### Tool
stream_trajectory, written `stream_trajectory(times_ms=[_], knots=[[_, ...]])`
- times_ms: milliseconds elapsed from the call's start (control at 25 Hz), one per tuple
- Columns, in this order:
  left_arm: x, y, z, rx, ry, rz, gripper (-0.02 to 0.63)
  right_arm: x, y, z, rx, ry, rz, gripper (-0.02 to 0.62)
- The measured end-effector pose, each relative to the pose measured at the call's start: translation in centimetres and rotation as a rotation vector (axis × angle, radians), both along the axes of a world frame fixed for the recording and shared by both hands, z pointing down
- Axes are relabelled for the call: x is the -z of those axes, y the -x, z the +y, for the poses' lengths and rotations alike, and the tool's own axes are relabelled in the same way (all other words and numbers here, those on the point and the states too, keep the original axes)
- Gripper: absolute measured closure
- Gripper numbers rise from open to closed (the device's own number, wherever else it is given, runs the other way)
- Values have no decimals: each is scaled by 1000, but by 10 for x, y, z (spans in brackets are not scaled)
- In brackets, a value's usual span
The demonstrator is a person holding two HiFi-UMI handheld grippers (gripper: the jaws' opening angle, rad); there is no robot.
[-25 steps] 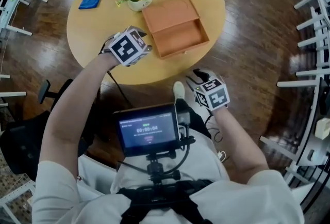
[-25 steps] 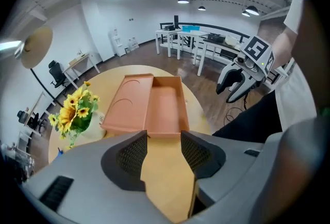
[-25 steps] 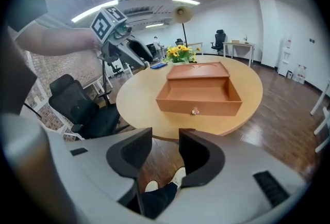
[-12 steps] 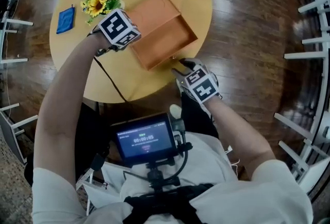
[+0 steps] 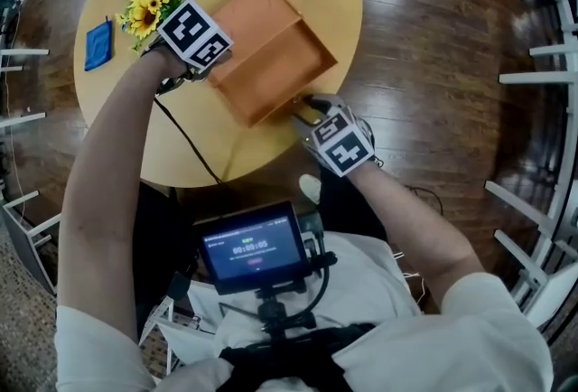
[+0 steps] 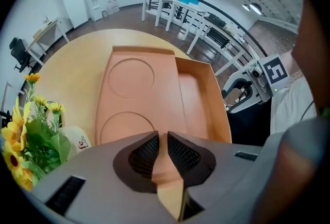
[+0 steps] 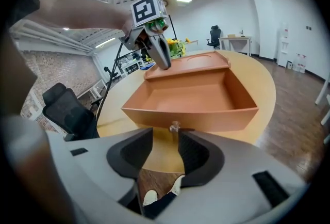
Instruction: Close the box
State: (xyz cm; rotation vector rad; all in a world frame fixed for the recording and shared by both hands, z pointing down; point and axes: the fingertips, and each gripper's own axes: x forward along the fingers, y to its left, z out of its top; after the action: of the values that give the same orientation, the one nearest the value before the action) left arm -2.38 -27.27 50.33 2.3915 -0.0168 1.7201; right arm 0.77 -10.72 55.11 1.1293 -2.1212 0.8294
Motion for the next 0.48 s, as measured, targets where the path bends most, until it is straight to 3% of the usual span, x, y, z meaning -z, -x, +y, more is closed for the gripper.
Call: stream_trajectory(times_ms=[480], knots=[[3, -1, 0, 25, -27, 5, 560, -14, -7, -14, -73, -7, 50, 502]])
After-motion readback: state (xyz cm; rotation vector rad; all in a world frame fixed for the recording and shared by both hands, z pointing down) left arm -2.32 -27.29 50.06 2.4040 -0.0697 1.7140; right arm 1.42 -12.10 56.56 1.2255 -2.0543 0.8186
